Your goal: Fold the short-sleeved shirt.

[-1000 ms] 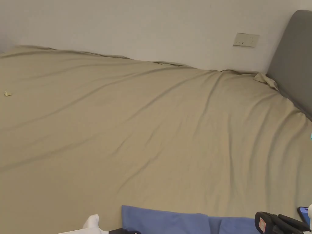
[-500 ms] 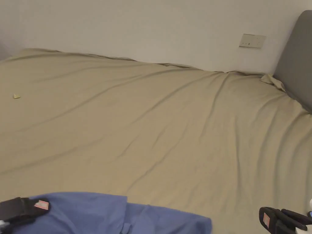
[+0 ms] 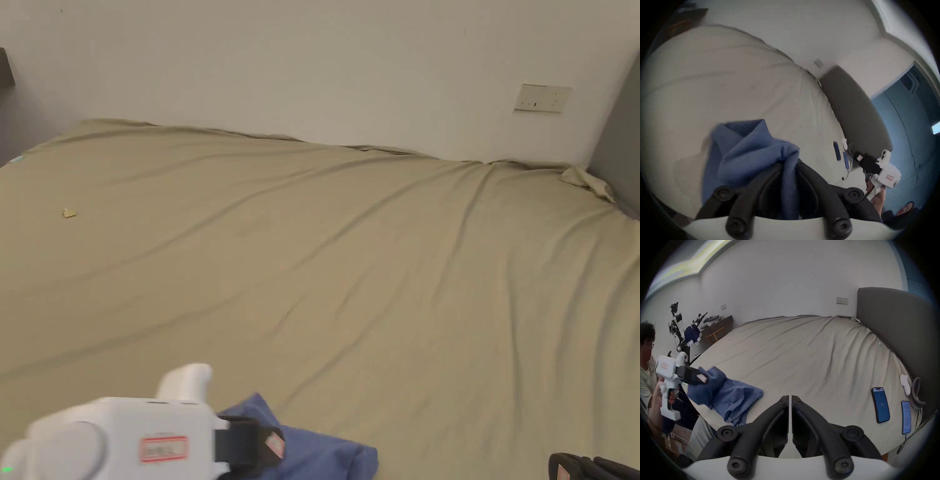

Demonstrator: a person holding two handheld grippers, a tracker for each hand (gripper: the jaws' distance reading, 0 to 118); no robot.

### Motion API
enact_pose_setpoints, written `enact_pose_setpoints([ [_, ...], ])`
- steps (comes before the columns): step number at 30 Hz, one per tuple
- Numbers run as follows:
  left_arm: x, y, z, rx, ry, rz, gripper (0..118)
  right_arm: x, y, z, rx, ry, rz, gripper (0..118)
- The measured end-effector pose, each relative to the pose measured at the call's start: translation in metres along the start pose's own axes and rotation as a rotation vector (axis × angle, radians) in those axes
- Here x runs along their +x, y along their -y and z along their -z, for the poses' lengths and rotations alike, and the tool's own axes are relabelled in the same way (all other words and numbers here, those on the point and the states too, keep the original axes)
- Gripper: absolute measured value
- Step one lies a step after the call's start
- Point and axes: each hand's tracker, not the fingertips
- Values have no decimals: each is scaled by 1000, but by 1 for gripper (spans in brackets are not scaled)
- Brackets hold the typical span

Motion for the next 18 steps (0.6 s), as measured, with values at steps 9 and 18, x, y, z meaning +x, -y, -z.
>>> enact_pose_setpoints([
  [9, -22, 15, 44, 9, 212, -155, 87, 12, 13, -9, -20, 28, 32, 5],
  [18, -67, 59, -5, 305, 175, -320, 31, 6, 17, -9, -32, 14, 30, 5],
])
